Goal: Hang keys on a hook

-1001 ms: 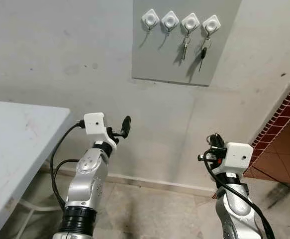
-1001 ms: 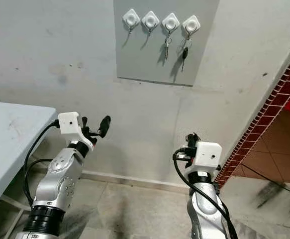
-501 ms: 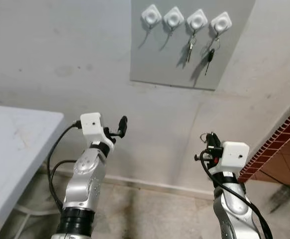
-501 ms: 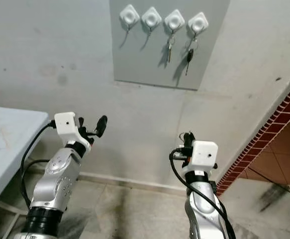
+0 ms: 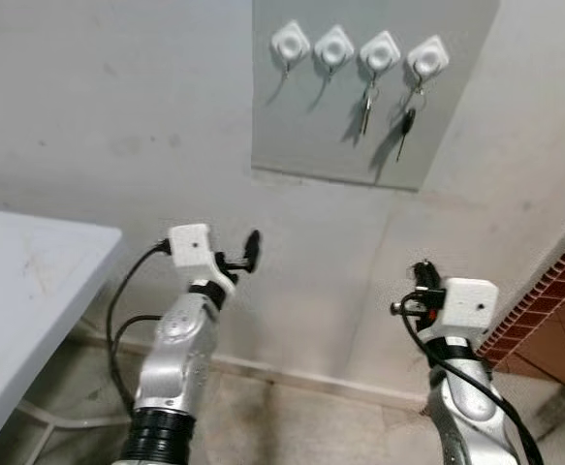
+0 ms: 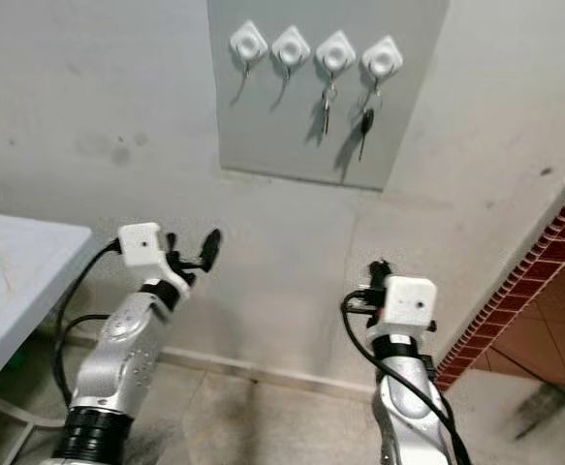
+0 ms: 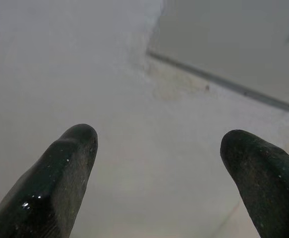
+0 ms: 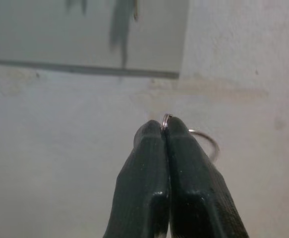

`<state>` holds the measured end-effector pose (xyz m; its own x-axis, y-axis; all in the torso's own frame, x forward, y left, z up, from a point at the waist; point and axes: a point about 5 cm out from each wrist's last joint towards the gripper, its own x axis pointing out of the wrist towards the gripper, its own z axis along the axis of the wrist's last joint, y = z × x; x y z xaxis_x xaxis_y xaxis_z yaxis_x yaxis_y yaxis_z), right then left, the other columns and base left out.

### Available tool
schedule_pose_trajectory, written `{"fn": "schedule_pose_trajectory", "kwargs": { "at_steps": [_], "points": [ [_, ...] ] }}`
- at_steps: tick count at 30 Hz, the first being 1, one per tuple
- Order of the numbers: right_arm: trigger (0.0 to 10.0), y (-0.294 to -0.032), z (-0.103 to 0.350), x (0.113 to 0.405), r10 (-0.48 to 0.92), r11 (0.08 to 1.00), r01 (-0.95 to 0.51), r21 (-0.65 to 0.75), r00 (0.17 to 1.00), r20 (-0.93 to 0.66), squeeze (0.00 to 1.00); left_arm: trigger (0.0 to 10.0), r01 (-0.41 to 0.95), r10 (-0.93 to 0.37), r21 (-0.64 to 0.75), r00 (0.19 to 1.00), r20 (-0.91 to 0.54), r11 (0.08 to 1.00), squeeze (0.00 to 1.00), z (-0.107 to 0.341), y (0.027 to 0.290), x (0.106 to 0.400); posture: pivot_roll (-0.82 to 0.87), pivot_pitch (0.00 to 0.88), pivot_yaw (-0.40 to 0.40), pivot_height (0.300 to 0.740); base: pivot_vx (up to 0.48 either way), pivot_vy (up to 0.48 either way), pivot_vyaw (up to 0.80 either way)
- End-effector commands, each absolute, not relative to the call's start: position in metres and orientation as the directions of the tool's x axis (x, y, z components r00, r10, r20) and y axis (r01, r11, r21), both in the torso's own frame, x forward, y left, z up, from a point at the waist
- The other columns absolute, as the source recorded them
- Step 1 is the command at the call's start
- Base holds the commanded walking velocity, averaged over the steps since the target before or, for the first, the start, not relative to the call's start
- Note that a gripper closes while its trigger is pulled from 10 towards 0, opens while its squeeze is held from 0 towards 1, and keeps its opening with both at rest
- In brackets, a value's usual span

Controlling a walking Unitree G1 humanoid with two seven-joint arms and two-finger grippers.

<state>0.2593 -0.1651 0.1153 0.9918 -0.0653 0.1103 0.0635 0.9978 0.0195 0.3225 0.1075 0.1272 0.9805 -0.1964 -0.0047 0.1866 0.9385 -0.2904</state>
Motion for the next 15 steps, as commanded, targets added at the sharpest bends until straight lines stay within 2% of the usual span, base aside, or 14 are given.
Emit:
{"fn": "schedule_pose_trajectory", "kwargs": {
  "at_steps": [1, 15],
  "points": [
    [10.0, -0.1602, 0.1191, 0.2608, -0.051, 0.998, 0.048, 0.026, 0.991, 0.121, 0.00, 10.0, 0.165, -0.174, -0.281, 0.985, -0.007, 0.945, 0.00, 0.1284, 0.1148, 0.3231, -0.05, 0.036, -0.023, 0.740, 0.356, 0.000, 0.00],
    [10.0, -0.1588, 0.1191, 0.2602, -0.040, 0.999, 0.038, 0.023, 0.992, 0.118, 0.00, 10.0, 0.165, -0.172, -0.275, 0.985, -0.002, 0.947, 0.00, 0.1288, 0.1144, 0.3210, -0.05, 0.041, -0.026, 0.740, 0.349, 0.000, 0.00]
  ]
}}
